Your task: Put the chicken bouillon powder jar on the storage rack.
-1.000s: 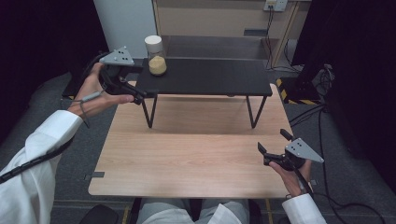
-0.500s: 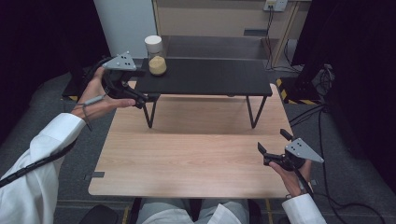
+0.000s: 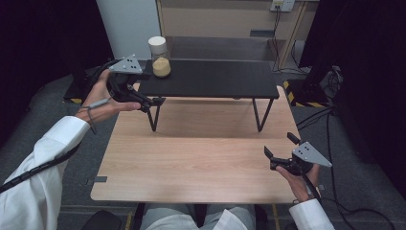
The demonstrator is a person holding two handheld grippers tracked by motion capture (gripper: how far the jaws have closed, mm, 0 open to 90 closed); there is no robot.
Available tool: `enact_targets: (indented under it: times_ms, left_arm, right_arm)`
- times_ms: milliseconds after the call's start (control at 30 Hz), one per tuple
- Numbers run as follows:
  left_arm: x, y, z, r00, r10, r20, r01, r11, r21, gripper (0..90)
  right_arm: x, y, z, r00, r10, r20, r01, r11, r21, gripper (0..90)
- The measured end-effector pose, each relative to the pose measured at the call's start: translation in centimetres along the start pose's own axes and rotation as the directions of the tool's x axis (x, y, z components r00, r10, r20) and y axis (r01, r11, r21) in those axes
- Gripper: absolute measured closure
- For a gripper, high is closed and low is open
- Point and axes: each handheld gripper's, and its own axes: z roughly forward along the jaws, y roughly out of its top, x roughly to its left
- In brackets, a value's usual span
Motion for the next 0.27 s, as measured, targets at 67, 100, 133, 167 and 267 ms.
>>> enact_targets:
  times_ms: [67, 100, 133, 167, 267]
  left_arm:
    - [0.0, -0.01, 0.0, 1.0, 0.0, -0.002, 0.0, 1.0, 0.001, 4.3]
    - [0.02, -0.03, -0.01, 1.0, 0.0, -0.003, 0.0, 1.0, 0.002, 4.3]
    - [0.0, -0.05, -0.05, 1.0, 0.001, -0.006, -0.001, 1.0, 0.002, 4.2]
    - [-0.04, -0.11, -0.11, 1.0, 0.002, -0.008, -0.002, 1.0, -0.002, 4.2]
    - [-0.05, -0.66, -0.26, 1.0, -0.001, -0.007, 0.001, 0.9998, -0.022, 4.2]
  right_arm:
    - [0.0, 0.0, 0.0, 1.0, 0.0, 0.0, 0.0, 1.0, 0.0, 3.4]
    - [0.0, 0.0, 0.0, 1.0, 0.0, 0.0, 0.0, 1.0, 0.0, 3.5]
    - [0.0, 0.01, 0.0, 1.0, 0.0, 0.0, 0.0, 1.0, 0.0, 3.5]
    - [0.0, 0.01, 0.0, 1.0, -0.001, -0.001, 0.001, 1.0, 0.0, 3.5]
    - [0.01, -0.01, 0.01, 1.0, 0.0, 0.0, 0.0, 1.0, 0.0, 3.4]
